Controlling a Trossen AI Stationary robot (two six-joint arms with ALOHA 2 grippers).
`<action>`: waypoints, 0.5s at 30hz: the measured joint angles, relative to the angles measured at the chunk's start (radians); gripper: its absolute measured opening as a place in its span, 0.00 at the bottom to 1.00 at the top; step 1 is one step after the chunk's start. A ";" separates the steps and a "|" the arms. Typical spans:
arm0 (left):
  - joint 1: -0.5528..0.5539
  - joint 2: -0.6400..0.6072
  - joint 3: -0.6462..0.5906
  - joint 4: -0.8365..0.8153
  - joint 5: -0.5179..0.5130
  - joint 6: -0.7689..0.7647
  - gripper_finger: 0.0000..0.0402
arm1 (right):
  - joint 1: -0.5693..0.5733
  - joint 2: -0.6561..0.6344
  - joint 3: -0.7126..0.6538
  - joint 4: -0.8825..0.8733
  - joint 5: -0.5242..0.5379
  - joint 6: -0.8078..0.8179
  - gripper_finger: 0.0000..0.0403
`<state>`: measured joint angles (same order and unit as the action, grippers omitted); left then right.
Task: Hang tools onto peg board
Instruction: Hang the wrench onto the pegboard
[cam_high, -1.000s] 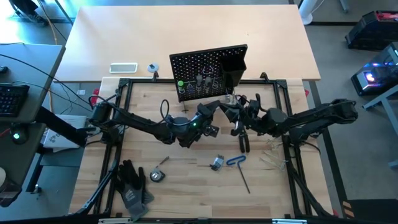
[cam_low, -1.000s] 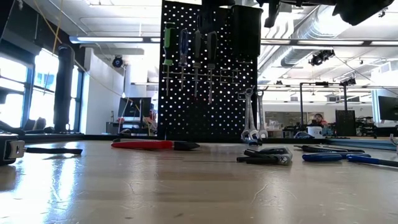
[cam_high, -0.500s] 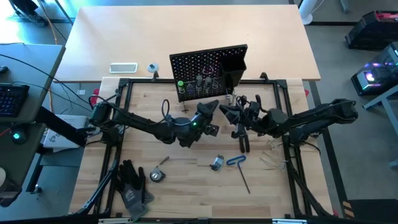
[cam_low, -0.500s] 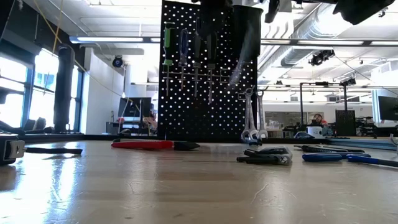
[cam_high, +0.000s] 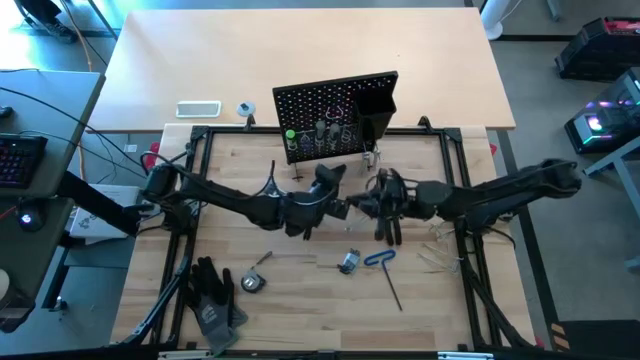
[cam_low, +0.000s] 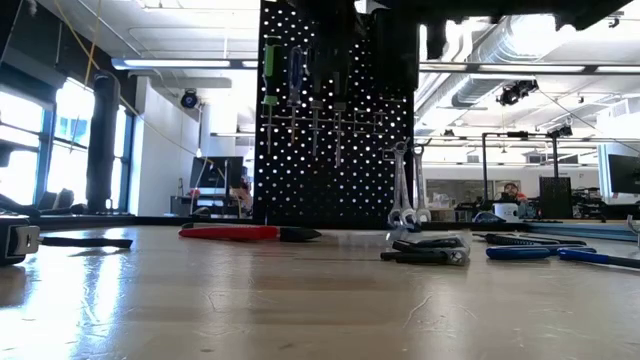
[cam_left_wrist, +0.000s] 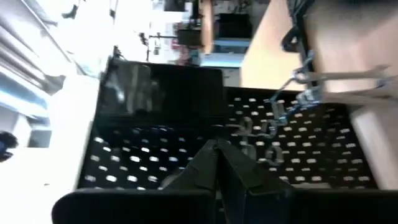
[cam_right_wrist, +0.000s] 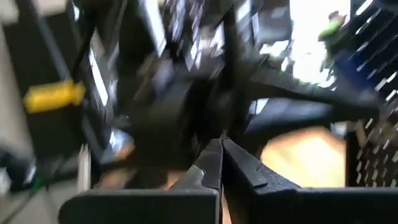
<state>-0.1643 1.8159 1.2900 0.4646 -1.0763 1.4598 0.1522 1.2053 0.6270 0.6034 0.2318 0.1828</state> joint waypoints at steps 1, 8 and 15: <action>-0.001 -0.006 0.000 -0.044 0.001 -0.063 0.00 | 0.014 -0.014 0.000 -0.054 -0.003 0.001 0.00; 0.000 -0.015 0.000 -0.508 0.224 -0.638 0.00 | 0.080 -0.103 0.000 -0.540 -0.001 0.102 0.00; 0.051 0.026 0.000 -0.591 0.662 -1.038 0.01 | 0.091 -0.057 -0.002 -0.896 0.064 0.161 0.03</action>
<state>-0.1136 1.8416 1.2900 -0.1266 -0.4142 0.4214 0.2436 1.1484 0.6254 -0.2930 0.2960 0.3435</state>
